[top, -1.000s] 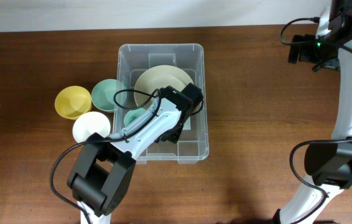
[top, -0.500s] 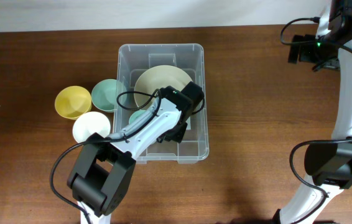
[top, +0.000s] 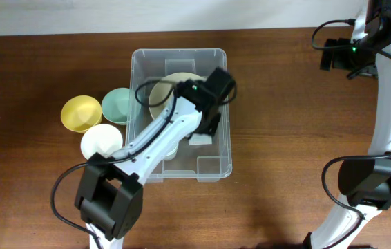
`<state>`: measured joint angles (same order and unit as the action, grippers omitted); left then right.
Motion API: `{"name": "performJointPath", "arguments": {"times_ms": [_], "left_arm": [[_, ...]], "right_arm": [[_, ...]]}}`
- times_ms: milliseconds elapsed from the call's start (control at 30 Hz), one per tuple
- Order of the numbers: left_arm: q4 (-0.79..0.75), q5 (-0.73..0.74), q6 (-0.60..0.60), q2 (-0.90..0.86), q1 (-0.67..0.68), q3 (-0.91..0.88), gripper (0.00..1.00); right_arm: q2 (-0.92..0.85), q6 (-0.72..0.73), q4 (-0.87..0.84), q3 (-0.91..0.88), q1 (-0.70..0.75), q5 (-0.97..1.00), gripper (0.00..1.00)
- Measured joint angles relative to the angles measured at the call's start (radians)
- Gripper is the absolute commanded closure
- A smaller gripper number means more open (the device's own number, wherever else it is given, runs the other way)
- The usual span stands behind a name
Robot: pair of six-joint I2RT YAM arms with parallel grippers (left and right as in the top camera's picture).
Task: Pack container
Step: 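Retract the left arm and move it to the yellow bowl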
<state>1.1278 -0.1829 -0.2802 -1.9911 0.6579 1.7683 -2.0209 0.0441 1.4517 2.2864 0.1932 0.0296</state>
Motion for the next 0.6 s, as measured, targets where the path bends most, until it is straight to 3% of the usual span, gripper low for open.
{"name": "performJointPath", "arguments": {"times_ms": [233,600], "left_arm": [[0.035,-0.035,0.0,0.0,-0.127,0.239,0.96],[0.043,-0.061,-0.082,0.0,-0.737,0.296,0.96]], "right_arm": [[0.0,0.001,0.0,0.0,0.0,0.0,0.01],[0.0,0.0,0.0,0.0,0.0,0.0,0.01]]}}
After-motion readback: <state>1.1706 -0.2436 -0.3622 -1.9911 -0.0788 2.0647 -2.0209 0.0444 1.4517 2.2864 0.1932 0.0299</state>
